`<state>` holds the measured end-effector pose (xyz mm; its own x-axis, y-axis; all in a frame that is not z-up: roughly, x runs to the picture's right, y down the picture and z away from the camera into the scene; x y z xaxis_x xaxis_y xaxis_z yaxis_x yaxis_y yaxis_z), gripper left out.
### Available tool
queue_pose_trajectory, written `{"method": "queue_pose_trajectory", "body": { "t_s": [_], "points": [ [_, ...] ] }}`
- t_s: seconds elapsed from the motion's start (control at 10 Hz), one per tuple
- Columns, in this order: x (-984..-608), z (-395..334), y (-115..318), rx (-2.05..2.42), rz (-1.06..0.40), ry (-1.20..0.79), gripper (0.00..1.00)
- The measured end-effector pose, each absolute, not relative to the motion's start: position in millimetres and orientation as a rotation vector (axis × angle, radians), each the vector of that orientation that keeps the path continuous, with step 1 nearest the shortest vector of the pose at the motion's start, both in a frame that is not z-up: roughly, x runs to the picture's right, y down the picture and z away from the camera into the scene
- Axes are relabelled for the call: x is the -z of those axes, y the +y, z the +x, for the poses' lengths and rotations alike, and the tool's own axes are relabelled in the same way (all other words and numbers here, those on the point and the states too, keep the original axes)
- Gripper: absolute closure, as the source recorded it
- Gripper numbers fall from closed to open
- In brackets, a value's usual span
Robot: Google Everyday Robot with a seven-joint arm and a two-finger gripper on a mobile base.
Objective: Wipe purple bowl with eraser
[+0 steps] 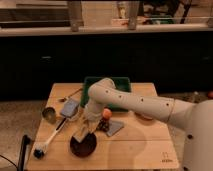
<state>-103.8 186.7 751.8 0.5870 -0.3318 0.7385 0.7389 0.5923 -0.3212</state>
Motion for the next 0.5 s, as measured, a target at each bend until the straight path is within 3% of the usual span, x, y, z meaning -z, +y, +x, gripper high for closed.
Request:
{"method": "queue_pose_trajectory", "body": {
  "t_s": [0.5],
  "points": [
    [-733, -108, 218, 0.751, -0.714, -0.721, 0.97]
  ]
}}
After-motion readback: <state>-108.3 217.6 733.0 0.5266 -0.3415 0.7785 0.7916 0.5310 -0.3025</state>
